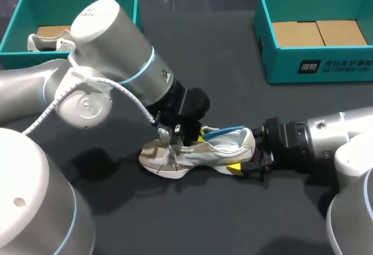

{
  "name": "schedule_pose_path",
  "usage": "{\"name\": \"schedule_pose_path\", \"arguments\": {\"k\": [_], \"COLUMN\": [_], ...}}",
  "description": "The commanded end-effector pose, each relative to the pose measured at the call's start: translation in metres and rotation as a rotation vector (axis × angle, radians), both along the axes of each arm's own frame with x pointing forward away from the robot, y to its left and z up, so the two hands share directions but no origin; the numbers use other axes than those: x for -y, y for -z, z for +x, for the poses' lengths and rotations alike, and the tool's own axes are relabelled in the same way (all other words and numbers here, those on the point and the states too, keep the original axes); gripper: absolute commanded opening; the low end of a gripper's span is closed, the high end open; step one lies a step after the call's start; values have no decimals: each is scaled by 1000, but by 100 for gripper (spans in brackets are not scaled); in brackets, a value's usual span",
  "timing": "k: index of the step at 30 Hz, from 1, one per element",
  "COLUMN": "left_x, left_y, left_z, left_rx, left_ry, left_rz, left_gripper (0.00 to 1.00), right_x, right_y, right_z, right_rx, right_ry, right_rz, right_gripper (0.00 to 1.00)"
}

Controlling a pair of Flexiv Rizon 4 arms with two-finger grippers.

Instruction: Take the shoe out of the shoebox, open the shoe tongue, remove and reinsert the insole, then place the shoe into the shoebox

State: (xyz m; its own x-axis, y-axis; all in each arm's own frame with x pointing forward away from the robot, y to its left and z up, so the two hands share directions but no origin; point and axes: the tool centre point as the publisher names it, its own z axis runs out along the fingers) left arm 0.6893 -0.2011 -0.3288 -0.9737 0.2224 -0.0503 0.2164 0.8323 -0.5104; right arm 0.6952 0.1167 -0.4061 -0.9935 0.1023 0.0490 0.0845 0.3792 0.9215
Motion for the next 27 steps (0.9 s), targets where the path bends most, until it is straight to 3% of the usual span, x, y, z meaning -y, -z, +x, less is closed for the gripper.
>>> {"name": "schedule_pose_path", "arguments": {"k": [1, 10, 11, 12, 20, 22, 27], "left_x": [14, 40, 41, 42, 44, 46, 51], "left_y": [2, 4, 3, 3, -4, -4, -3], "left_z": [0, 16, 16, 15, 6, 4, 4], "left_rx": [21, 97, 106, 108, 168, 192, 213], "left_ry": [0, -36, -39, -39, -73, -90, -128], "left_rz": [-11, 27, 30, 29, -15, -20, -48], "left_gripper": [0, 1, 15, 23, 49, 61, 60], "right_x": [-1, -1, -1, -1, -1, -1, -1], "right_y": [-1, -1, -1, -1, -1, -1, -1], "right_z": [0, 0, 0, 0, 0, 0, 0], "right_rx": [-1, -1, -1, -1, -1, -1, -1], "right_ry": [0, 0, 0, 0, 0, 0, 0], "right_rz": [-4, -4, -4, -4, -4, -4, -4], "right_gripper": [0, 0, 0, 0, 0, 0, 0]}}
